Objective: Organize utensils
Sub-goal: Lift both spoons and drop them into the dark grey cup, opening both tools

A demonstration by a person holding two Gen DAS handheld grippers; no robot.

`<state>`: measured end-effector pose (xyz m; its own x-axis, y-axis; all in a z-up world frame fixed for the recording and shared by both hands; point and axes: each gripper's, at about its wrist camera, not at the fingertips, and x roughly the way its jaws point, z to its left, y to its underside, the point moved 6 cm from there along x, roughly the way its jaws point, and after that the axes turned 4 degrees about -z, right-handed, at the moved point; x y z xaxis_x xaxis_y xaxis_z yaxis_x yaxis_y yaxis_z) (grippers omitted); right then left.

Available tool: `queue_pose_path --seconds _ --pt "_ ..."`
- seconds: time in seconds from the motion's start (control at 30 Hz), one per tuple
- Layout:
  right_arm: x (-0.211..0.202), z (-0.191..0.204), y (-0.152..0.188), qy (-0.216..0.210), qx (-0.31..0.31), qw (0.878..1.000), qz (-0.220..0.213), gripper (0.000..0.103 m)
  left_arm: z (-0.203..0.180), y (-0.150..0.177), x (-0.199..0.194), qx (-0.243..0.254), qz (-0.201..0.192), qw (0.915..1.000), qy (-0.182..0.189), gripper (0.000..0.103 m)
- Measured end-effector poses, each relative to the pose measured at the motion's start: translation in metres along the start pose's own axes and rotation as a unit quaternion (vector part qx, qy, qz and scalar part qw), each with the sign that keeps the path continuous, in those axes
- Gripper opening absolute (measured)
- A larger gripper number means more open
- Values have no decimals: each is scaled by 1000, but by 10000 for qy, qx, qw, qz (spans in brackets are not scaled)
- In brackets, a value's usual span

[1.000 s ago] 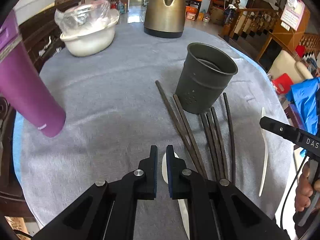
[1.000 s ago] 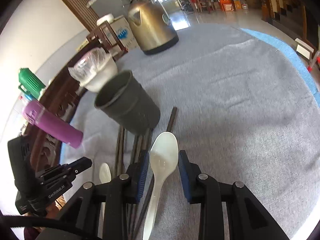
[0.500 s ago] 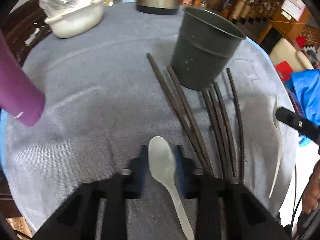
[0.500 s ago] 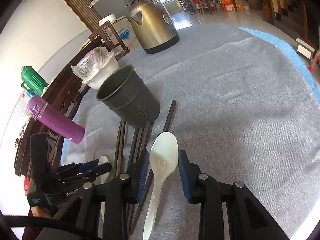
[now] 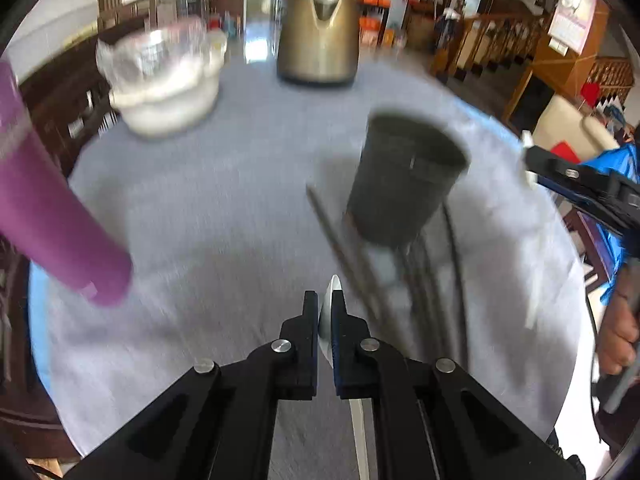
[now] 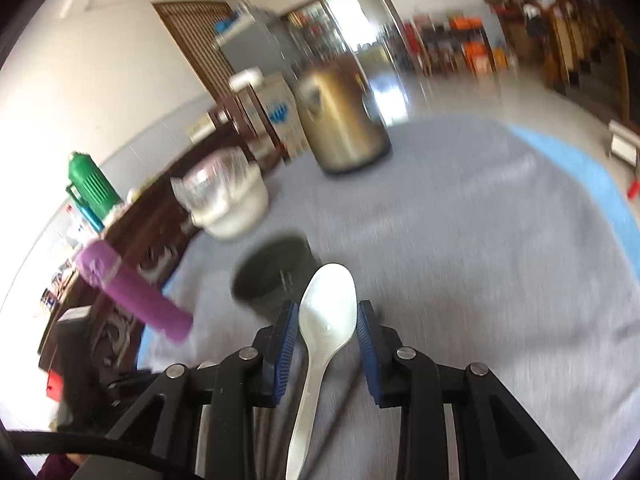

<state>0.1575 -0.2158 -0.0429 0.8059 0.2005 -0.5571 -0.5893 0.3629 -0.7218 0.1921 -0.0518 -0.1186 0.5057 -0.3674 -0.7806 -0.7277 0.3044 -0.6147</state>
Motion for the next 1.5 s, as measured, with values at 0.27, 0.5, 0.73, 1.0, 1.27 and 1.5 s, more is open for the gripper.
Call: queue_pose_path --seconds 0.27,0.5,0.73,1.0,1.27,1.5 --pt "14 35 -71 -79 -551 9912 -1204 32 -4 -107 -50 -255 -1270 9916 -8 6" --pt "36 52 -99 -37 -797 9787 -1892 32 -10 -167 -35 -773 -2491 9651 -231 6" --pt "70 52 -79 64 -1038 9803 -1681 32 -4 -154 9 -1016 -2907 9505 -422 6" --pt "66 38 -52 -96 -1051 9865 -1253 36 -1 -120 15 -862 -2706 9584 -296 7" --pt "7 19 -41 -295 -295 9886 -1450 64 -4 -68 -40 -657 -2649 9612 -403 51" --pt "-30 13 -3 -101 -383 9916 -1235 45 -10 4 -56 -443 -1849 9771 -960 74"
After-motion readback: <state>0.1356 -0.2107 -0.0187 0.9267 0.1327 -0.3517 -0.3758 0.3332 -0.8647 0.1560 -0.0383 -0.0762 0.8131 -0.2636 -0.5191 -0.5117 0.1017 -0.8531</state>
